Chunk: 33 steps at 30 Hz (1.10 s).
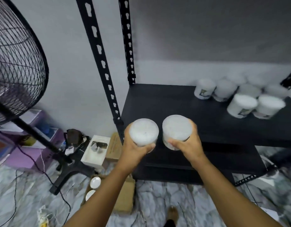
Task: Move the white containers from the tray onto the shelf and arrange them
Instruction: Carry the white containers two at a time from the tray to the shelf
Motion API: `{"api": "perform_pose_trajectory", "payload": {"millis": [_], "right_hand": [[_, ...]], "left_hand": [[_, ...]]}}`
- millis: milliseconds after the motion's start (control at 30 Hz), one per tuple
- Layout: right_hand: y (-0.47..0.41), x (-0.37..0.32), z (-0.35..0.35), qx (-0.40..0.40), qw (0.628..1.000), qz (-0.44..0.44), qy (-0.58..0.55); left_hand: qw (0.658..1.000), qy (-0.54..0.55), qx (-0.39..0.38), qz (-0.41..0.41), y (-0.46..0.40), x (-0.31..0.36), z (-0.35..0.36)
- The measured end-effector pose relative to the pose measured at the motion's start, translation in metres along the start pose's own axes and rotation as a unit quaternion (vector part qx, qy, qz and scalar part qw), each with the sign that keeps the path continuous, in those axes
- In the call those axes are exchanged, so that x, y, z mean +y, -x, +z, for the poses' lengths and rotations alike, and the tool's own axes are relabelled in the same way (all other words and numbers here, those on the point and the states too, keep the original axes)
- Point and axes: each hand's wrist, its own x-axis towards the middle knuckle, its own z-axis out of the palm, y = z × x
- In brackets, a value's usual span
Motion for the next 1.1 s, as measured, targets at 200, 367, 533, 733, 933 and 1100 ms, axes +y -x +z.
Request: {"api": "perform_pose_trajectory", "payload": {"millis": [200,367,533,733,933,1100], "right_hand": [[-0.06,0.018,-0.032,0.016,1.0,0.012,0.005],[-0.104,0.033,-0.055,0.008,1.0,0.018,0.002],[-0.138,0.054,-0.07,-0.005,1.0,0.025,0.004],[-0.168,0.076,-0.077,0.002,0.999,0.041,0.013],[-0.192,0.086,-0.075,0.023,0.999,0.042,0.002],[-0.219,0.09,-0.073,0.028,0.999,0.04,0.006]], "left_hand": [[1.0,0.0,-0.014,-0.009,-0.061,-0.005,0.046],[0.999,0.029,-0.019,-0.03,-0.1,-0.016,0.078],[0.999,0.031,-0.015,-0.035,-0.127,-0.031,0.099],[0.999,0.003,-0.011,-0.03,-0.152,-0.042,0.114],[0.999,-0.005,-0.026,-0.026,-0.182,-0.051,0.123],[0.999,-0.022,-0.022,-0.032,-0.208,-0.056,0.128]]}}
